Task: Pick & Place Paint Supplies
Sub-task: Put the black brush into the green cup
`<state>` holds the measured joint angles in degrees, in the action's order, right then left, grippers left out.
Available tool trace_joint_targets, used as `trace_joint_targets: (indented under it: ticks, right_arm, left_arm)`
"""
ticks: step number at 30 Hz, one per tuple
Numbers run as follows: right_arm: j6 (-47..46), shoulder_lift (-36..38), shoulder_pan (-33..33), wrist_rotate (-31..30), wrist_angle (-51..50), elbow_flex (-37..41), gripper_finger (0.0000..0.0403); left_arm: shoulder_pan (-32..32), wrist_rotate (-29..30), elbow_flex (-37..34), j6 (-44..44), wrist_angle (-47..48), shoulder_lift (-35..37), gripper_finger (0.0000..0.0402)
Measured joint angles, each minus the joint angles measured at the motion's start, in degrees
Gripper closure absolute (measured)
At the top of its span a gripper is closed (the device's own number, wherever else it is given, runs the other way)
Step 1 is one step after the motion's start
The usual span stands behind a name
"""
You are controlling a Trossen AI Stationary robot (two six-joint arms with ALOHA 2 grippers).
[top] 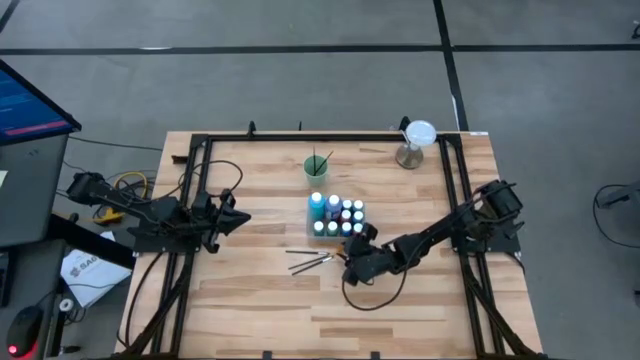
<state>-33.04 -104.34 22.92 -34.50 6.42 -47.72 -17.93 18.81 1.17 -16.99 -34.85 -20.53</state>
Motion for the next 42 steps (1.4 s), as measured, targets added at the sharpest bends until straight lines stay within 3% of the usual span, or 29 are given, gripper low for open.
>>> trace_joint_targets:
  ticks: [11,26,34,42]
  right_arm:
    - [0.59,-6.37,0.37,-4.17,4.35,-0.92,0.0246]
    - [3.62,-1.72,2.99,-2.16,-1.02,-3.48,0.0246]
    - [-11.31,-4.27,3.89,-3.72,-4.76,-3.57,0.0246]
    - [-17.64,-6.82,5.14,-6.08,-5.22,-3.58,0.0246]
  left_arm:
    - [-0.02,0.0,0.0,0.02,-0.07,0.0,0.0394]
    - [0.0,0.0,0.0,0.0,-0.2,0.0,0.0394]
    - [-0.02,0.01,0.0,0.01,-0.21,0.0,0.0394]
    - [-0.02,0.02,0.0,0.02,-0.28,0.01,0.0394]
